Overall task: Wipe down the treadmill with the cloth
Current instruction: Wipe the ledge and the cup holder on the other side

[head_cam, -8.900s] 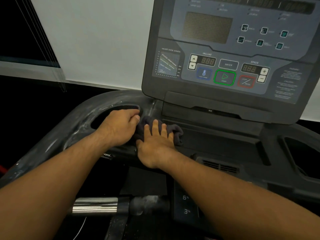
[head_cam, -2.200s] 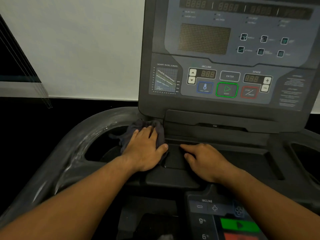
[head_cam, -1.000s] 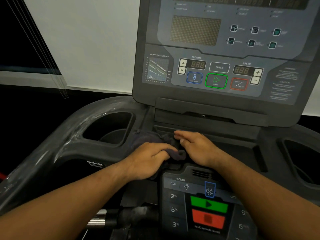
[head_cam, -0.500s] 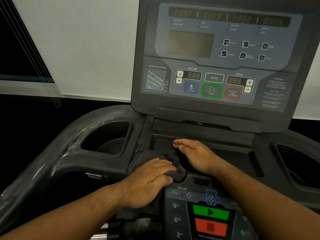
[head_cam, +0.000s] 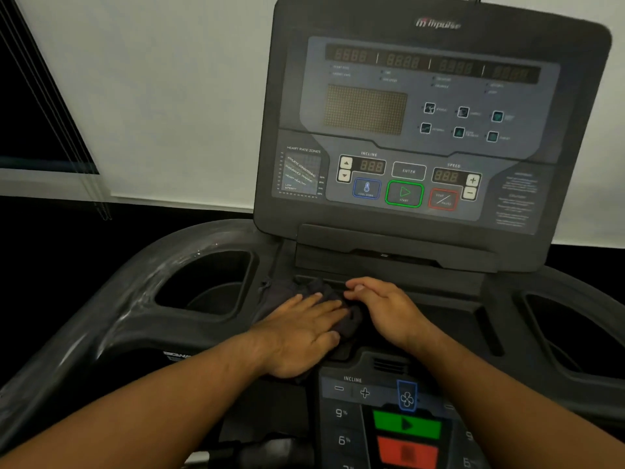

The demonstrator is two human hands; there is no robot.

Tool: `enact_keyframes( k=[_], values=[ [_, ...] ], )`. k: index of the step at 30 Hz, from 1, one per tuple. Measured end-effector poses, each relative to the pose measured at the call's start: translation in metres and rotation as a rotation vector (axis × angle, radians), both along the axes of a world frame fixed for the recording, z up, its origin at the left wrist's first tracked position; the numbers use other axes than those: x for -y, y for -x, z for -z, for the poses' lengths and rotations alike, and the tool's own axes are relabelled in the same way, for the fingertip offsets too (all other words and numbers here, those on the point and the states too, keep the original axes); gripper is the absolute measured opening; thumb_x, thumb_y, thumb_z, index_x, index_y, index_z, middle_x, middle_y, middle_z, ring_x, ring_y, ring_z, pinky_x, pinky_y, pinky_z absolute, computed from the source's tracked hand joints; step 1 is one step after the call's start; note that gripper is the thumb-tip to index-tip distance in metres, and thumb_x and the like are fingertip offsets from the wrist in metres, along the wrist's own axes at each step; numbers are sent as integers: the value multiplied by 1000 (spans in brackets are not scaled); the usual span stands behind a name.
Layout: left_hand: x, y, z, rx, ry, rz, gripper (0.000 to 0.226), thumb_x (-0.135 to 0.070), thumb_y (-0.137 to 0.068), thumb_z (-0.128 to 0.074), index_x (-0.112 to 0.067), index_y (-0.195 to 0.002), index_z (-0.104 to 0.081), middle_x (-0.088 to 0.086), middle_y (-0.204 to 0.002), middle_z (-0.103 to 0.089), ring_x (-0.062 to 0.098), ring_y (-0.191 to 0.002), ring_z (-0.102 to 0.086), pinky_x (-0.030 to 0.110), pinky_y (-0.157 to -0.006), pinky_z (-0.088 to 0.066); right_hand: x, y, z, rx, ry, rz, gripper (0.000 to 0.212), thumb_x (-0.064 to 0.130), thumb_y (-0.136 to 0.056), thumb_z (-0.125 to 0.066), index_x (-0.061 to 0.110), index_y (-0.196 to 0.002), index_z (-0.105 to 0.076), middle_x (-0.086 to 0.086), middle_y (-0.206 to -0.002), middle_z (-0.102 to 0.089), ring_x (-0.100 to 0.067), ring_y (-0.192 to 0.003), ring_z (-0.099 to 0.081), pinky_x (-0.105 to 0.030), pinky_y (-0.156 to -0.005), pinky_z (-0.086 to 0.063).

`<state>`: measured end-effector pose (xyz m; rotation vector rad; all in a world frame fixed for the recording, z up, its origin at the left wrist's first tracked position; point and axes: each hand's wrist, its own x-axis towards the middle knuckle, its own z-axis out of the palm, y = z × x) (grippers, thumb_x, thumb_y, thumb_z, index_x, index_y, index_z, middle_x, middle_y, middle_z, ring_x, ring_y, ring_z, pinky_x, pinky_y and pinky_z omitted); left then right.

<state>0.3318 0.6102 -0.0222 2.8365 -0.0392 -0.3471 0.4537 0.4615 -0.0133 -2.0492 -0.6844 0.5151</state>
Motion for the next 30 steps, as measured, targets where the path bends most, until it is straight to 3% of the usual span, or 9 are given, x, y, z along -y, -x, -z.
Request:
enact_keyframes(
  k=[3, 6, 11, 19, 22, 26, 28, 30],
  values=[
    [-14, 13, 5, 138, -75, -90, 59, -53, -100, -24, -32, -155, -14, -12, -163, -8, 8, -149, 6, 33, -119, 9, -1, 2, 0, 26, 62, -30, 27, 23, -100, -46, 22, -118, -66, 5, -113, -69, -6, -112, -59, -24, -103, -40],
    [-14, 28, 12, 177, -21, -297, 64, -52, -100, -26, -26, -156, -8, -7, -164, 1, 13, -149, 12, 35, -120, 6, -1, 4, -1, 85, 131, -76, 29, 30, -100, -45, 26, -122, -65, 8, -121, -66, -6, -117, -56, -30, -107, -39],
    [-9, 32, 18, 199, 124, -526, 66, -46, -102, -25, -18, -156, 1, 0, -163, 15, 18, -149, 14, 35, -121, 5, -3, 11, -10, 202, 260, -141, 32, 32, -102, -42, 27, -127, -62, 11, -127, -61, -4, -118, -52, -18, -94, -35],
    [-39, -10, 13, 184, 85, -520, 63, -37, -102, -26, -10, -156, -4, 8, -164, 2, 22, -151, 2, 38, -122, -1, -49, 38, -11, 393, 322, -200, 34, 24, -99, -43, 24, -127, -61, 1, -127, -64, -16, -118, -56, -24, -98, -41],
    [-61, -30, 10, 185, 14, -505, 60, -35, -101, -24, -11, -155, -14, 4, -164, -11, 20, -150, -7, 43, -121, 0, -59, 48, -6, 409, 398, -254, 36, 26, -95, -42, 28, -126, -60, 1, -125, -65, -20, -113, -58, -31, -96, -46],
    [-95, -56, 12, 195, -3, -466, 60, -39, -99, -22, -14, -154, -21, -1, -162, -20, 19, -150, -8, 51, -120, 2, -62, 48, -5, 440, 468, -258, 40, 32, -97, -41, 29, -135, -52, 0, -133, -60, -23, -122, -53, -33, -101, -43],
    [-110, -65, 14, 190, -53, -413, 59, -40, -99, -18, -18, -153, -24, -1, -162, -20, 20, -150, -7, 53, -119, 3, -66, 48, -4, 472, 479, -238, 41, 36, -99, -40, 29, -138, -50, 0, -136, -58, -23, -124, -52, -32, -101, -42],
    [-126, -72, 14, 169, -116, -362, 57, -40, -100, -16, -24, -155, -15, 0, -164, -9, 22, -151, -1, 52, -119, 4, -73, 51, -2, 505, 466, -214, 42, 38, -99, -39, 29, -139, -48, 1, -135, -58, -22, -123, -53, -32, -99, -43]
  ],
)
